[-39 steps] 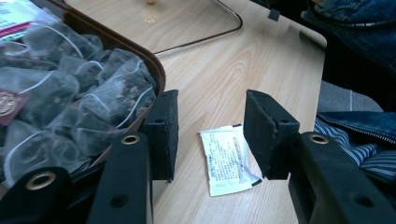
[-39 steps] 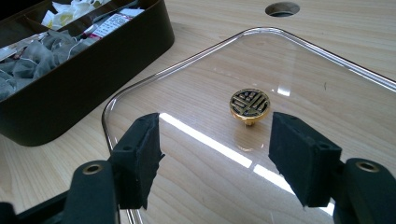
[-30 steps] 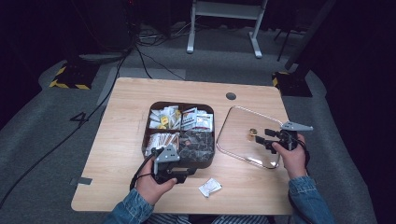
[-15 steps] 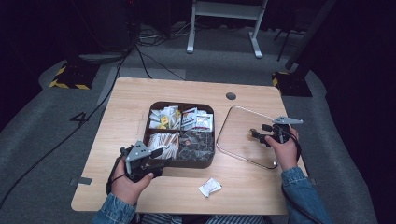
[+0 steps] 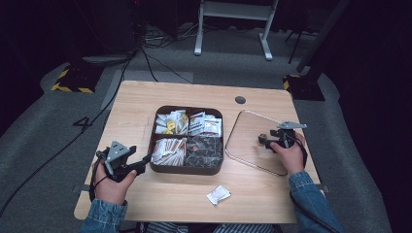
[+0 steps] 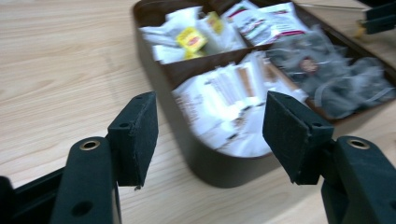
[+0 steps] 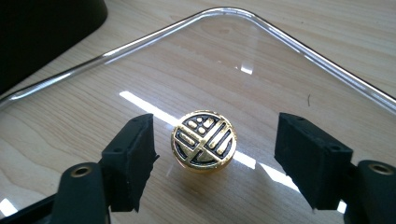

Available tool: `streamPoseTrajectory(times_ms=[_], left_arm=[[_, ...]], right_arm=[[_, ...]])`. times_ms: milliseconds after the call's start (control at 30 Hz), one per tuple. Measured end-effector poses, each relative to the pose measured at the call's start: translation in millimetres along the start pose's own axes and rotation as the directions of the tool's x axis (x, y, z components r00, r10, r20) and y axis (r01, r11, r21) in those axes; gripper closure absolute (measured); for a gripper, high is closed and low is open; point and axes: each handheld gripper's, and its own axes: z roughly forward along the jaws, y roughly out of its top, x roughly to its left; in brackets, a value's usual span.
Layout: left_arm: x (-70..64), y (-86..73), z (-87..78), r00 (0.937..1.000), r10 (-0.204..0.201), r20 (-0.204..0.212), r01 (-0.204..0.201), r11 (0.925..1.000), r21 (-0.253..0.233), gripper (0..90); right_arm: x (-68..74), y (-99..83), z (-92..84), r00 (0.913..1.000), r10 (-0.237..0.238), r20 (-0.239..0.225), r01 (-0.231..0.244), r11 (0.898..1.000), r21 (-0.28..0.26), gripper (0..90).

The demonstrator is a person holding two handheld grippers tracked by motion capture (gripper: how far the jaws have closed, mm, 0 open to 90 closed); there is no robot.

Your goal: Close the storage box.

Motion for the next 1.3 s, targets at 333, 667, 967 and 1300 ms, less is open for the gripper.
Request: streamPoseTrajectory(times_ms=[333,667,967,1300], left_arm=[[25.9,-14.2,10.7,0.997,-0.033,-0.07,0.037,0.9979,0.053,34.7],[43.0,-25.6,17.6,0.9925,-0.062,-0.105,0.071,0.9939,0.084,34.6],[50.1,-30.0,23.7,0.9906,-0.071,-0.117,0.082,0.9917,0.098,34.3],[51.4,-33.0,32.0,0.9911,-0.037,-0.128,0.056,0.9871,0.15,31.5]], right_arm=[[2.0,-4.7,9.8,0.9993,-0.036,-0.002,0.036,0.999,0.026,52.9],[4.0,-3.6,6.4,0.9994,-0.031,-0.014,0.032,0.999,0.015,58.7],[6.3,4.7,-10.6,0.9989,-0.041,-0.023,0.04,0.999,-0.03,58.7],[15.0,21.9,-38.9,0.9973,-0.045,-0.058,0.041,0.997,-0.068,58.6]])
